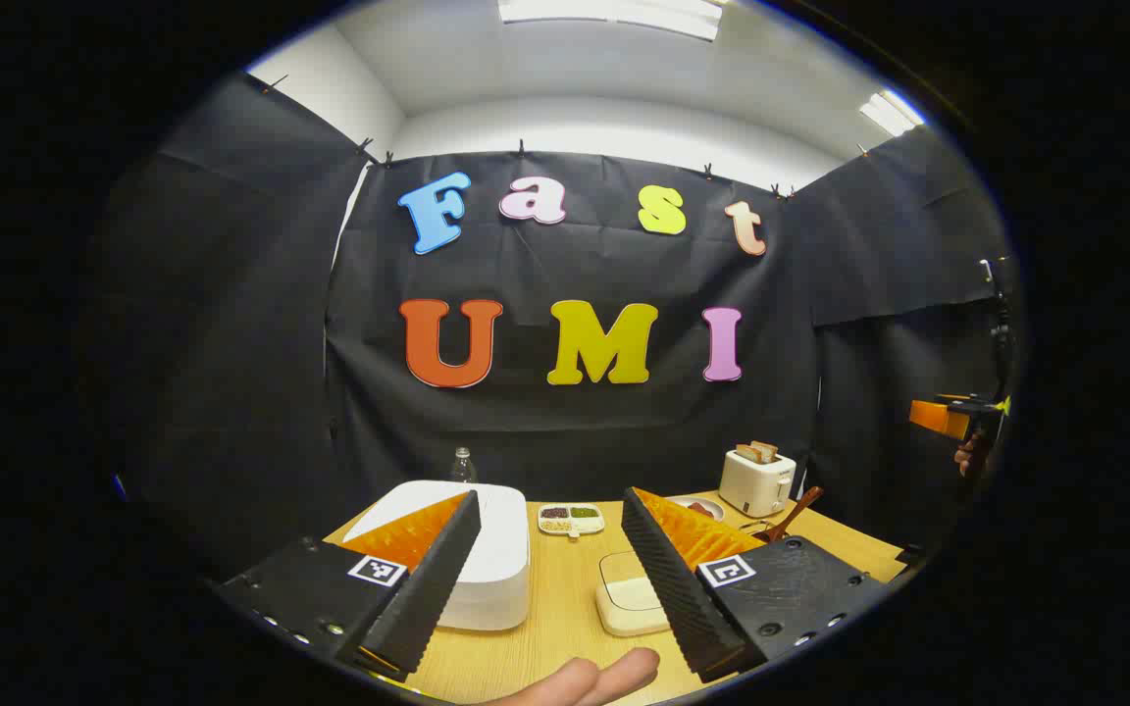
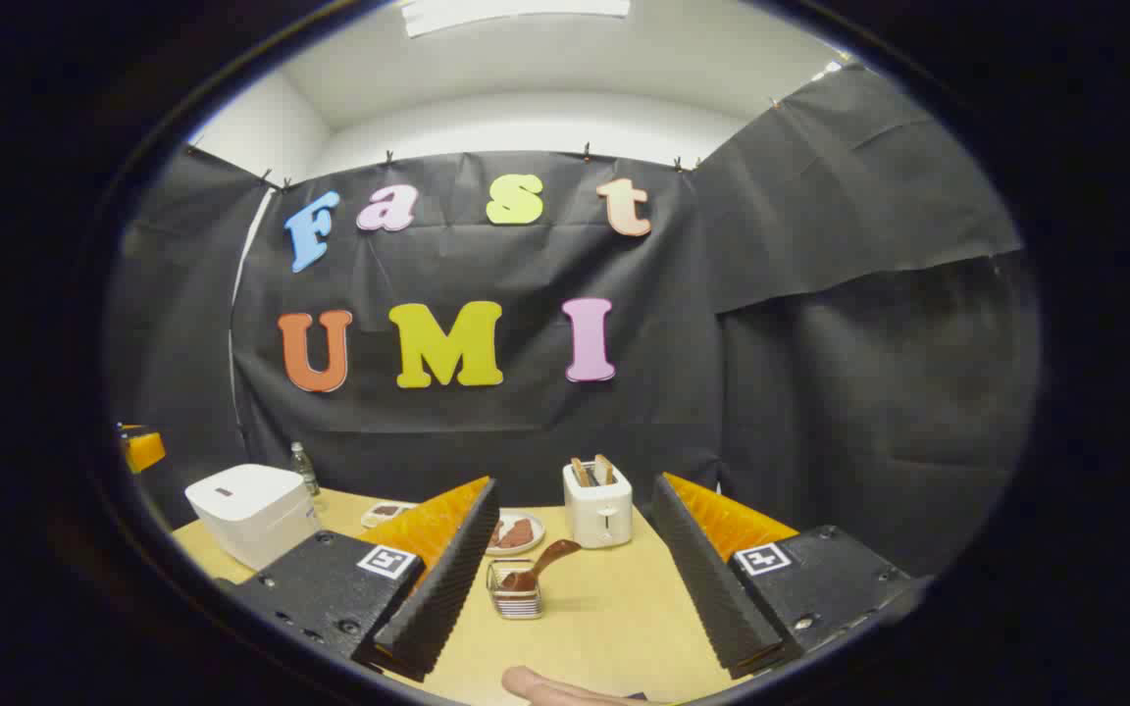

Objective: Close the left gripper, press the button to open the rice cooker; take a wooden spoon from the chopstick holder with the right hand, scoop a spoonful of rice and pour it into the rice cooker, then put the wooden spoon back into the chopstick holder.

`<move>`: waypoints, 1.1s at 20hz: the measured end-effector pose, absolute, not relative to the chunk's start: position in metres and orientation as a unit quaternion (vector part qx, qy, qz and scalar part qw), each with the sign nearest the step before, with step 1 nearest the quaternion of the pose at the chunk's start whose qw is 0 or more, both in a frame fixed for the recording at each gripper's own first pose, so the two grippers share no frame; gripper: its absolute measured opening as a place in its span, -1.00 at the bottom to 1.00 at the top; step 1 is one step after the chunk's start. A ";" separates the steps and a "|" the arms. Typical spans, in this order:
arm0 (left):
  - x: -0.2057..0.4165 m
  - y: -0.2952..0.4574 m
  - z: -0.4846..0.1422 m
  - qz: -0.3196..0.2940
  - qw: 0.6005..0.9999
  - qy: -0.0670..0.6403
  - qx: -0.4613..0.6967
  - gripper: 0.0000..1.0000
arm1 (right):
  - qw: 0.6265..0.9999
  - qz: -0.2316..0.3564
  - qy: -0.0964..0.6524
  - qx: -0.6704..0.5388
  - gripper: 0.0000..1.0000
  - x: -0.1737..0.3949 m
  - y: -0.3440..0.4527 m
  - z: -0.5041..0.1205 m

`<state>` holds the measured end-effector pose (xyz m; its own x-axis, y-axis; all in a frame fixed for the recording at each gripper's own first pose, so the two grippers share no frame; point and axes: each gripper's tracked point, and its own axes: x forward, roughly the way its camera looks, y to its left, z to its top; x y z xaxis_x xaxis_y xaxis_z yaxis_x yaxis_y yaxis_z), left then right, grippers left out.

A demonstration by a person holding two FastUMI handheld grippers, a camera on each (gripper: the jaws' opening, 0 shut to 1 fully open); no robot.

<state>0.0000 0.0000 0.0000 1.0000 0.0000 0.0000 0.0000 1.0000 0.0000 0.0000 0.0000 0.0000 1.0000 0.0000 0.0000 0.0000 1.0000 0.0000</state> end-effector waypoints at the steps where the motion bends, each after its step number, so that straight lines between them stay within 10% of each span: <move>1: 0.001 0.000 -0.001 0.001 1.000 0.000 0.001 0.85 | 1.000 0.000 0.001 0.002 1.00 0.000 0.000 -0.002; 22: 0.013 0.040 0.009 0.051 0.998 0.001 0.025 0.86 | 1.000 0.023 0.006 -0.001 1.00 -0.004 0.014 -0.017</move>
